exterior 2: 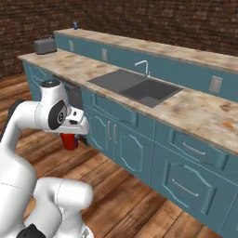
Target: Four empty soda cans are scattered around the kitchen. Gather all the cans and cluster them next to the stove for recycling.
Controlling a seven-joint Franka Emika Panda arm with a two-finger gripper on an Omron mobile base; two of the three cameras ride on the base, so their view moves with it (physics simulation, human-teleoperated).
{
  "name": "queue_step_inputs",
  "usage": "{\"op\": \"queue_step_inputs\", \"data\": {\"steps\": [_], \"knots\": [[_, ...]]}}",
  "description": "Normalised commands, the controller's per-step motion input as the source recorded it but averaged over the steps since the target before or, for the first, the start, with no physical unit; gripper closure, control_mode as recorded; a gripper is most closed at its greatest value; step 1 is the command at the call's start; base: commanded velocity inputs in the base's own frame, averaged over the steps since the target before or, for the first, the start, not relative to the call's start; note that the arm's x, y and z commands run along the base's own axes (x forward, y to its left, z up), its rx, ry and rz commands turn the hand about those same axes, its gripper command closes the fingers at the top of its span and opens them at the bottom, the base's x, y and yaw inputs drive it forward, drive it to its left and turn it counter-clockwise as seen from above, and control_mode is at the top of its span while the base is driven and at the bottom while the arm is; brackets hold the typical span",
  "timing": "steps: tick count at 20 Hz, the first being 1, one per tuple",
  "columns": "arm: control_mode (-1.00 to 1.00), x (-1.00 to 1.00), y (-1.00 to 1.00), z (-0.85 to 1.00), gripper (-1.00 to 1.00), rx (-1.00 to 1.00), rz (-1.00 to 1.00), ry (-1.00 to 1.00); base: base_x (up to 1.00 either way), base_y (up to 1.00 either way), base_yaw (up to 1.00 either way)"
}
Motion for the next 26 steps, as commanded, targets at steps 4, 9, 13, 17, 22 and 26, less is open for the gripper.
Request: {"op": "queue_step_inputs", "data": {"steps": [4, 9, 13, 17, 22, 26], "knots": [[1.00, 0.00, 0.00, 0.00, 1.00, 0.00, 0.00, 0.00, 0.00, 0.00, -0.50], [1.00, 0.00, 0.00, 0.00, 1.00, 0.00, 0.00, 0.00, 0.00, 0.00, -0.49], [1.00, 0.00, 0.00, 0.00, 1.00, 0.00, 0.00, 0.00, 0.00, 0.00, -0.49], [1.00, 0.00, 0.00, 0.00, 1.00, 0.00, 0.00, 0.00, 0.00, -0.01, -0.49], [1.00, 0.00, 0.00, 0.00, 1.00, 0.00, 0.00, 0.00, 0.00, -0.04, -0.48], [1.00, 0.00, 0.00, 0.00, 1.00, 0.00, 0.00, 0.00, 0.02, -0.01, -0.44]]}}
